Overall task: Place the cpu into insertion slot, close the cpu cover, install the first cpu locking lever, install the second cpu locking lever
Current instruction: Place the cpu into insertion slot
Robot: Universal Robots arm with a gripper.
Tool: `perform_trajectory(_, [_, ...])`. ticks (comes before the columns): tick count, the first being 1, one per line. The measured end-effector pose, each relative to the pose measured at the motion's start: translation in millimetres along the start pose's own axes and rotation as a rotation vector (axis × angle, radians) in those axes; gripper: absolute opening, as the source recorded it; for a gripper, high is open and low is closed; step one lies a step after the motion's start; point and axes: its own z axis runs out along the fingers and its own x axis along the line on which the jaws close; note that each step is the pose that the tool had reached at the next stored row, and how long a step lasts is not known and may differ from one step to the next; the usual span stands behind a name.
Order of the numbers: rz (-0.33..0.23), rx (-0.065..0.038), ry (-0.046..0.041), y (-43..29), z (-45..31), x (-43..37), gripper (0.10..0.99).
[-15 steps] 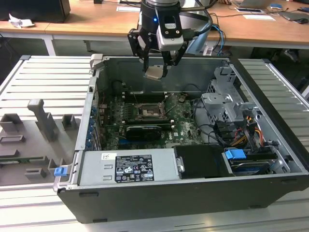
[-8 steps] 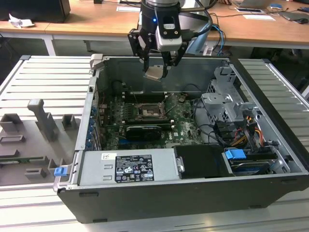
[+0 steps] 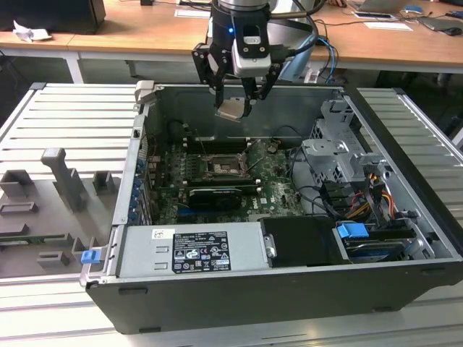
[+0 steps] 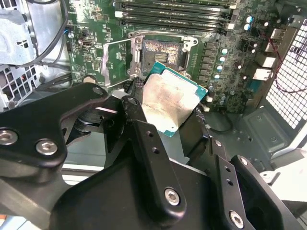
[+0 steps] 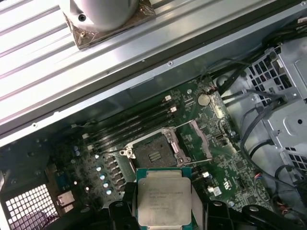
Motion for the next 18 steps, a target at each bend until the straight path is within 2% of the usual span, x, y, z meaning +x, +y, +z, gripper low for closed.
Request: perform_trajectory(18, [0.065, -0.001, -0.0058, -0.1, 1.4, 0.0, 0.541])
